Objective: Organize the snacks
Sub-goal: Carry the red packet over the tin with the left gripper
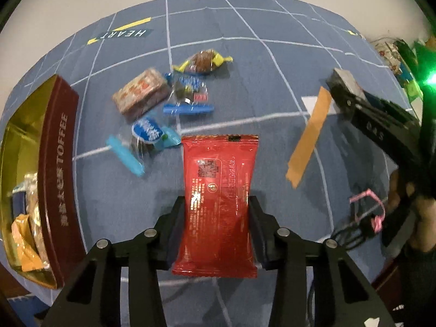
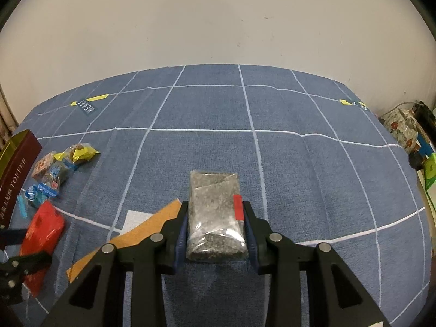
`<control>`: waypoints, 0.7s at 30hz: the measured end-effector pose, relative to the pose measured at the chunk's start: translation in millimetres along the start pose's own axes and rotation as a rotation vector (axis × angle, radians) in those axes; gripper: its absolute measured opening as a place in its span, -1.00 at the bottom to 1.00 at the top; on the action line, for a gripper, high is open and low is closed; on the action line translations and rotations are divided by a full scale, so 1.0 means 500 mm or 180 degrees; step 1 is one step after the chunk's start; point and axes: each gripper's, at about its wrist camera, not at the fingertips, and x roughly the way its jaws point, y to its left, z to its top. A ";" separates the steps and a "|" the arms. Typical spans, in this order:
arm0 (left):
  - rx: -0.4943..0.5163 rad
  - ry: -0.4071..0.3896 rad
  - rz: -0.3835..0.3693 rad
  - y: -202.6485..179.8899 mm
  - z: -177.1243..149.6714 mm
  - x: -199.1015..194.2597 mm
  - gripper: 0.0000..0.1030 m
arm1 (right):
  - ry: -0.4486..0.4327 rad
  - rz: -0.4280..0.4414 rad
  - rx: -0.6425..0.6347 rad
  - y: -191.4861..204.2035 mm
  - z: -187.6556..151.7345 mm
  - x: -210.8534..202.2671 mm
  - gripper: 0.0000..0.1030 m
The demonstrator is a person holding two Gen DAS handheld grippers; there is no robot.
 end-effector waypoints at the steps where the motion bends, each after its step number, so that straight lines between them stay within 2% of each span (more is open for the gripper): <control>1: 0.0001 0.0016 -0.0020 0.003 -0.006 -0.002 -0.23 | 0.0002 -0.0006 -0.0006 0.001 0.000 0.000 -0.28; 8: 0.0026 0.0034 -0.0120 0.011 -0.032 -0.031 -0.23 | 0.0003 -0.0009 -0.0001 0.000 0.001 0.000 -0.28; 15: 0.0034 -0.0120 -0.0226 0.018 -0.041 -0.084 -0.23 | 0.0002 -0.0010 -0.0002 0.000 0.001 0.000 -0.28; 21: -0.0092 -0.0312 -0.0202 0.052 -0.023 -0.136 -0.23 | 0.0002 -0.0009 -0.0004 0.000 0.001 -0.001 -0.28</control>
